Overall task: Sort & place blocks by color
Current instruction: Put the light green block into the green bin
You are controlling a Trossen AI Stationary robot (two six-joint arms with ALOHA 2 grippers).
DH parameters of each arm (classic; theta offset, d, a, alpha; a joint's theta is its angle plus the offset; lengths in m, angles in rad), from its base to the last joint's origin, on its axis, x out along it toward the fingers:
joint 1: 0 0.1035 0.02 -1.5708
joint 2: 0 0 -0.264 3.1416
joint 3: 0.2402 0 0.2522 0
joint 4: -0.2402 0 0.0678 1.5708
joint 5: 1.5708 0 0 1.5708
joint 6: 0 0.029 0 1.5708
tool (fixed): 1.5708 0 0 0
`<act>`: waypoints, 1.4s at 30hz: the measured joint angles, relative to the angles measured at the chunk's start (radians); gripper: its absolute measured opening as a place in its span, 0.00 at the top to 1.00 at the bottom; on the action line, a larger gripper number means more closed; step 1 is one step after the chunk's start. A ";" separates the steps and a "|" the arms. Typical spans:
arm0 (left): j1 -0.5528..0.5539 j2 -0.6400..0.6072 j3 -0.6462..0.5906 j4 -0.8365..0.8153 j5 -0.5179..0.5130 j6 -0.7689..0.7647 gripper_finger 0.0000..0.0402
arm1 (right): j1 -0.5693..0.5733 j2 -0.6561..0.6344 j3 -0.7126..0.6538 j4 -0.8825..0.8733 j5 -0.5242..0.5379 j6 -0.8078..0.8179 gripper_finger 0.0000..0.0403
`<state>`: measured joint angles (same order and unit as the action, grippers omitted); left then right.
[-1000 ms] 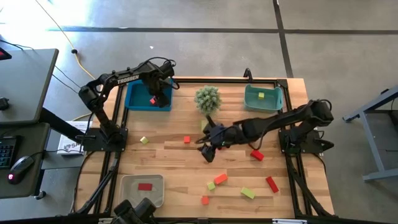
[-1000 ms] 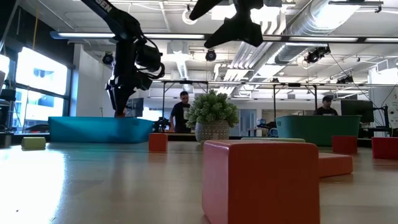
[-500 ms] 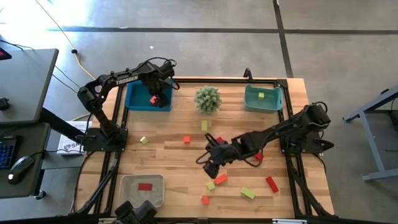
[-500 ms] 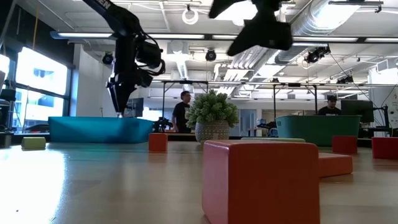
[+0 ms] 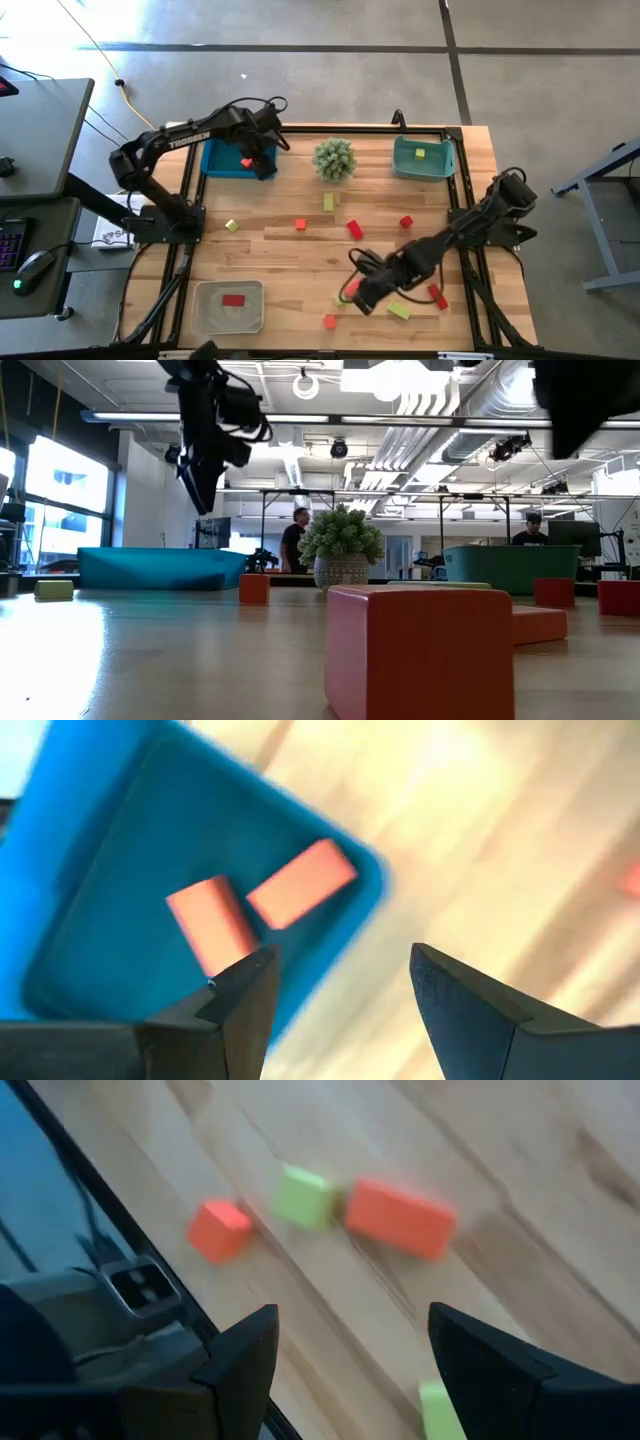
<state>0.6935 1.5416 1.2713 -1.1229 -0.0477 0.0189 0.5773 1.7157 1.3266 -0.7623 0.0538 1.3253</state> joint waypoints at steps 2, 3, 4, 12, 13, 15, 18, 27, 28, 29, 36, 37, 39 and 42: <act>-0.035 -0.026 0.000 0.000 0.019 -0.031 0.47 | 0.026 0.000 0.000 -0.039 0.000 0.032 0.39; -0.056 -0.038 0.000 0.000 0.024 -0.049 0.47 | 0.039 0.000 0.000 -0.056 0.000 0.044 0.39; -0.078 -0.049 0.000 0.000 0.027 -0.068 0.47 | 0.052 0.000 0.000 -0.071 0.000 0.053 0.39; -0.246 -0.097 0.000 0.012 0.067 -0.193 0.47 | 0.153 0.019 0.000 -0.151 0.014 0.023 0.39; -0.266 -0.097 0.000 0.019 0.067 -0.209 0.47 | 0.165 0.027 0.000 -0.153 0.014 0.016 0.39; -0.300 -0.096 0.000 0.026 0.068 -0.237 0.47 | 0.183 0.044 0.000 -0.158 0.009 0.004 0.39; -0.343 -0.096 0.000 0.027 0.069 -0.253 0.47 | 0.202 0.075 0.000 -0.173 0.006 0.003 0.39; -0.416 -0.092 0.000 0.031 0.067 -0.343 0.47 | 0.235 0.168 0.000 -0.170 -0.039 -0.009 0.39; -0.420 -0.092 0.000 0.031 0.067 -0.352 0.47 | 0.237 0.179 0.000 -0.171 -0.047 -0.009 0.39; -0.424 -0.092 0.000 0.031 0.067 -0.359 0.47 | 0.238 0.189 0.000 -0.170 -0.055 -0.010 0.39; -0.452 -0.091 0.000 0.031 0.067 -0.384 0.47 | 0.240 0.248 0.000 -0.170 -0.065 -0.021 0.39; -0.455 -0.091 0.000 0.031 0.067 -0.383 0.47 | 0.240 0.255 0.000 -0.170 -0.068 -0.021 0.39; -0.462 -0.091 0.000 0.031 0.067 -0.383 0.47 | 0.239 0.270 0.000 -0.164 -0.084 -0.024 0.39; -0.468 -0.091 0.000 0.031 0.067 -0.383 0.47 | 0.234 0.288 0.004 -0.152 -0.112 -0.024 0.41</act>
<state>0.2260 1.4502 1.2716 -1.0920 0.0189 -0.3645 0.8116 2.0033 1.3304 -0.9146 -0.0585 1.3014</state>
